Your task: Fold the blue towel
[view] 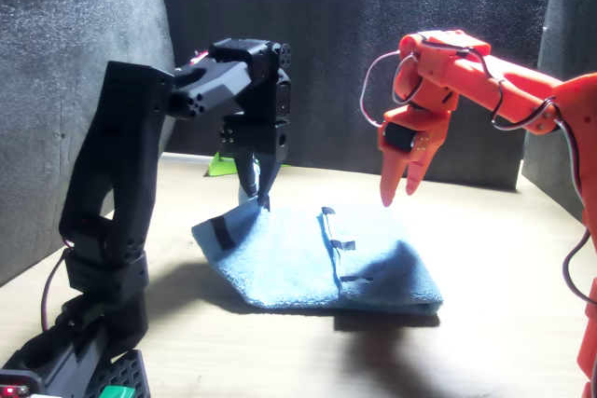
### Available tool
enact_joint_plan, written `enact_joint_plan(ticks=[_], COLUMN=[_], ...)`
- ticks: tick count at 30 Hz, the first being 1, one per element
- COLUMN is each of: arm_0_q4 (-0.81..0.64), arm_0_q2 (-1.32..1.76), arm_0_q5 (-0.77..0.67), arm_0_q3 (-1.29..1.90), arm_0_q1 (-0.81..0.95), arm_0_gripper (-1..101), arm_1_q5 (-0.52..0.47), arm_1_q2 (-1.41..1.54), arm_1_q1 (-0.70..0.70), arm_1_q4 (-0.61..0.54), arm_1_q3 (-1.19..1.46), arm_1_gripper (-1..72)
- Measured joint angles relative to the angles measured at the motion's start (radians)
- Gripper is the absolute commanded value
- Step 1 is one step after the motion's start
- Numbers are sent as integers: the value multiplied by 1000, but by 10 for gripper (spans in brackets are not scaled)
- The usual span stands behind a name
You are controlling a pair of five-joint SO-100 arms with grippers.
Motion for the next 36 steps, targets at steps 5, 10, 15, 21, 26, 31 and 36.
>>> enact_joint_plan(ticks=[5,10,15,21,26,31,36], arm_0_q4=[12,12,12,12,12,12,12], arm_0_q2=[-92,-179,-236,-291,-341,-342,-336], arm_0_q5=[-6,-6,-6,-6,-6,-21,-20], arm_0_q3=[-147,-253,-348,-420,-445,-446,-443], arm_0_q1=[-64,-117,-170,-233,-244,-230,-179], arm_0_gripper=[-3,-3,-3,-3,75,216,222], arm_1_q5=[-55,-78,-83,-83,-83,-83,-95], arm_1_q2=[123,150,158,160,153,153,153], arm_1_q1=[-170,-235,-241,-238,-233,-225,-225], arm_1_q4=[0,3,3,-8,-8,-9,-9], arm_1_q3=[57,143,164,166,166,166,166], arm_1_gripper=[303,296,297,299,308,313,315])
